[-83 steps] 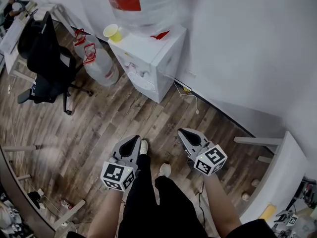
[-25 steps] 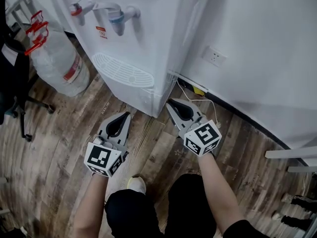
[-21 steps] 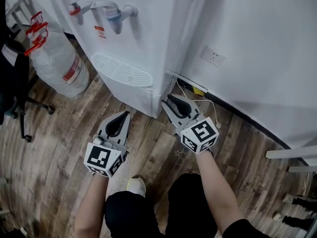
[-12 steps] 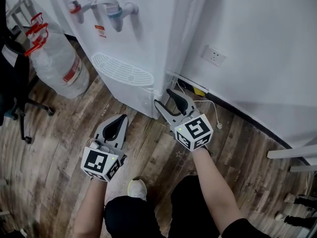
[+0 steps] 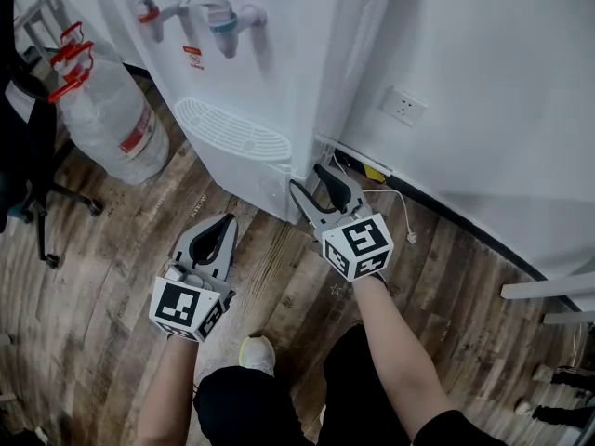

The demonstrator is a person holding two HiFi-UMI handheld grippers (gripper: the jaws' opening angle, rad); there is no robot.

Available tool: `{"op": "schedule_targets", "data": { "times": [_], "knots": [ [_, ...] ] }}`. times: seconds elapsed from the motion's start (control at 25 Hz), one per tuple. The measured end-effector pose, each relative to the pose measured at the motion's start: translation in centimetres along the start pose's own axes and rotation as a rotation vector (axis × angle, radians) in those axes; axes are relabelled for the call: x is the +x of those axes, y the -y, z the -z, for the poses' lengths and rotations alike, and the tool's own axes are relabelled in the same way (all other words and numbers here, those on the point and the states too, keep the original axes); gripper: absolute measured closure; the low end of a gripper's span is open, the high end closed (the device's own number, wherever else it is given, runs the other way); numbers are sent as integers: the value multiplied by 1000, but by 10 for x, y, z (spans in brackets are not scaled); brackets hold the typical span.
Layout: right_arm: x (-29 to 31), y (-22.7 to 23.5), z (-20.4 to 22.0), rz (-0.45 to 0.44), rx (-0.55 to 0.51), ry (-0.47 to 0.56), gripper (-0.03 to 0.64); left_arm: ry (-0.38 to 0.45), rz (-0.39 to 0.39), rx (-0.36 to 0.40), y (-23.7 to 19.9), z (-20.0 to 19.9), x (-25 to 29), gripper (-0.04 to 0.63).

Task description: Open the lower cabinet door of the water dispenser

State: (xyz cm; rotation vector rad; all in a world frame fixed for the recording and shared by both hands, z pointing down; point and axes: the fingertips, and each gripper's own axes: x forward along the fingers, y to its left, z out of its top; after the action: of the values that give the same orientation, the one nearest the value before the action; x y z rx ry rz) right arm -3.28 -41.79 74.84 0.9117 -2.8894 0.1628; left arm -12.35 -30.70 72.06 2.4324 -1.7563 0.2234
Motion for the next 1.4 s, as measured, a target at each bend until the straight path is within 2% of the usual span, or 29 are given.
{"op": "schedule_targets", "data": {
  "times": [0.08,0.44,0.6,0.8,1.4],
  "knots": [
    [-1,3,0,4,16,2,431,-3,-3,0,0,2,-2,581],
    [-2,1,0,5,17,-15,439,0,-6,-10,3,5,-7,581],
    [-4,-4,1,-4,12,-17,439,-26,-9,-11,4,6,-9,581],
    [-6,-13,2,-14,4,-18,439,-2,-12,6,7,2,-9,581],
    [-19,-53,7,-113,-42,-43,444,3,-10,32,18,-6,-18,577]
  ]
}}
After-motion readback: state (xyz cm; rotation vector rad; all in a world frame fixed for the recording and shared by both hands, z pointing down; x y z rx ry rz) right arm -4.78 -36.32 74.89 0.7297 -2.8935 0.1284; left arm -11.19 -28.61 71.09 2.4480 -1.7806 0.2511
